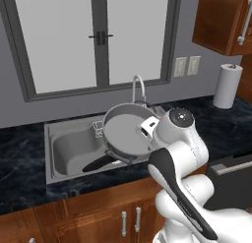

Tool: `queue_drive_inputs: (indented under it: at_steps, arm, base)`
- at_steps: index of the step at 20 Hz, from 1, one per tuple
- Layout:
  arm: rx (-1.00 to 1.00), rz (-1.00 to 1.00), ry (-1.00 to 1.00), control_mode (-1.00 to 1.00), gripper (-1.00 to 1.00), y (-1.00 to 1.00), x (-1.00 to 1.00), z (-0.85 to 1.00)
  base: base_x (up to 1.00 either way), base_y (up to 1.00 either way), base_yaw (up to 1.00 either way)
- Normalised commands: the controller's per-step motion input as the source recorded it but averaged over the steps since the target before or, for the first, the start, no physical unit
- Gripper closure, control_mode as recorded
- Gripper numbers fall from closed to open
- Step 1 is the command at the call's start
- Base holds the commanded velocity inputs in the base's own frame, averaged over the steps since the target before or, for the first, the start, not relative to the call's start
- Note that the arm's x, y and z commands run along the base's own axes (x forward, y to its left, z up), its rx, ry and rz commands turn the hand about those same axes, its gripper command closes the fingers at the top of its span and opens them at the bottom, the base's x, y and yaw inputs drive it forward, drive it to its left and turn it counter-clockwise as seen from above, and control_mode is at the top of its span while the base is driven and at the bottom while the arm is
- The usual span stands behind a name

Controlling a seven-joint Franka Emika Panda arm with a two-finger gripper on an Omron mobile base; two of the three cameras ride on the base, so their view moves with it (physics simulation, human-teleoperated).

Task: Move the pot and pan from the stove into the sink.

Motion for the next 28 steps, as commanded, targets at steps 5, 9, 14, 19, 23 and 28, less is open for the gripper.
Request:
queue_drive_inputs:
  at_steps: [5, 9, 14, 19, 23, 28]
  arm:
    - [0.01, -0.02, 0.0, -1.0, 1.0, 0.11, 0.13, 0.0]
    - [0.0, -0.1, 0.0, -1.0, 1.0, 0.64, 0.4, -0.06]
    - [0.0, -0.12, 0.0, -1.0, 1.0, 0.7, 0.41, -0.03]
    - [0.0, -0.13, 0.0, -1.0, 1.0, 0.67, 0.41, 0.0]
    - [0.0, -0.1, 0.0, -1.0, 1.0, 0.53, 0.27, 0.0]
    - [0.0, 0.0, 0.0, -1.0, 1.0, 0.04, 0.0, 0.0]
  base:
    - [0.0, 0.0, 0.0]
    - [0.0, 0.0, 0.0]
    - [0.0, 0.0, 0.0]
    - [0.0, 0.0, 0.0]
    - [0.0, 0.0, 0.0]
    - [0.0, 0.0, 0.0]
